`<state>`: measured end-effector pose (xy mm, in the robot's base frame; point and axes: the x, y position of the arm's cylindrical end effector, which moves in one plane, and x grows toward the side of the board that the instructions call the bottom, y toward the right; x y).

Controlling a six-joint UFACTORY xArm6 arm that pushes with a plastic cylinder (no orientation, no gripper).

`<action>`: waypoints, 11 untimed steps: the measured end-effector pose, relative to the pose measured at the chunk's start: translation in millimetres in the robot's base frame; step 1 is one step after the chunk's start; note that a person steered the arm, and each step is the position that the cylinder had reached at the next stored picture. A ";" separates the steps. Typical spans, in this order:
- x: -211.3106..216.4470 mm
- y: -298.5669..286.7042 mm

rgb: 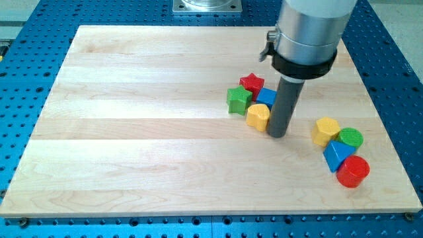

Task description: Push the green circle into the triangle

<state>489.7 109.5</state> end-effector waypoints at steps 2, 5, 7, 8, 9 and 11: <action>-10.3 -9.2; 21.2 132.3; 33.0 193.3; 61.8 170.5; 45.8 132.2; 16.7 103.7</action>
